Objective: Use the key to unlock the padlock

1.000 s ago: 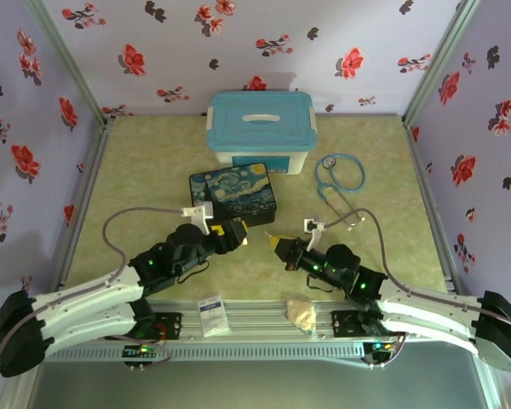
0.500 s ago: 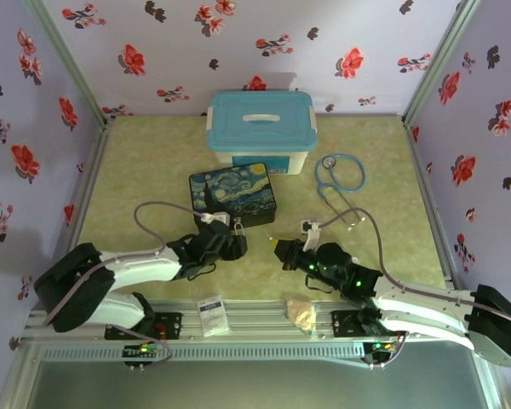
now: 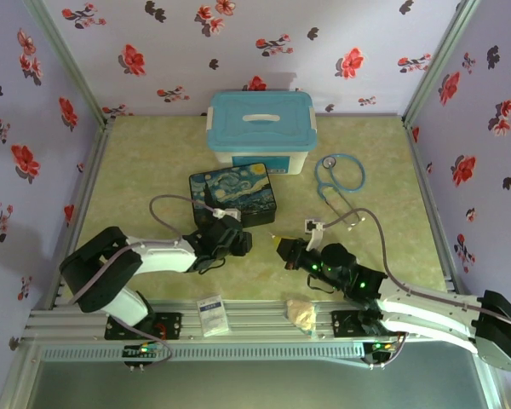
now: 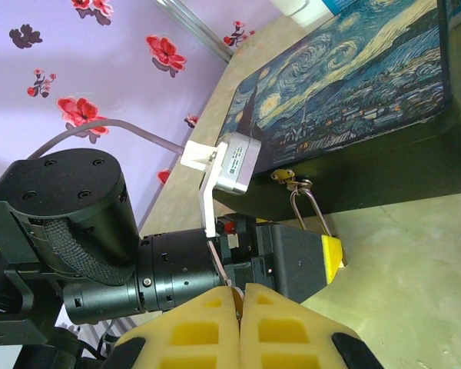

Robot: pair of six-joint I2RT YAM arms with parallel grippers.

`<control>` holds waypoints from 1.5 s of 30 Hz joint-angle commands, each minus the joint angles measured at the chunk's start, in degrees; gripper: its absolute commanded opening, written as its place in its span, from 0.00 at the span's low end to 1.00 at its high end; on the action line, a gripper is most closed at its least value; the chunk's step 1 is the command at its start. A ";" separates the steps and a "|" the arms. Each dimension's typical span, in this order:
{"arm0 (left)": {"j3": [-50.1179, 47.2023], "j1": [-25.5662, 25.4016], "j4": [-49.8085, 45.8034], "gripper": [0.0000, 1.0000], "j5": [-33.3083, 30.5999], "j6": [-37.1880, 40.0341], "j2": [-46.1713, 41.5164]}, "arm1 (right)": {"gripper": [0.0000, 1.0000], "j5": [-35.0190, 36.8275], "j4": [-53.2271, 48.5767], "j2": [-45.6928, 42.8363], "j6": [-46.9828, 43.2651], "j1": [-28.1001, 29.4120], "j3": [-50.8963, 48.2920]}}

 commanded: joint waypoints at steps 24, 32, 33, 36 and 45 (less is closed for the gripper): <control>-5.19 -1.53 15.30 0.25 -0.72 -9.78 5.14 | 0.00 0.41 13.70 17.32 6.14 -0.41 -2.11; -5.08 -2.61 15.13 0.19 -3.42 -10.76 5.09 | 0.00 3.49 14.48 24.86 11.22 -0.42 -1.93; -5.36 -2.83 15.70 0.17 -3.69 -11.01 5.15 | 0.00 3.62 15.45 25.48 11.47 -0.43 -2.06; -6.10 -3.18 17.02 0.11 -3.80 -11.90 4.35 | 0.00 2.79 17.08 27.41 11.85 -0.40 -2.03; -7.86 -4.16 17.52 0.08 -2.77 -16.31 -3.82 | 0.00 -21.69 55.23 52.49 20.51 -11.71 -4.53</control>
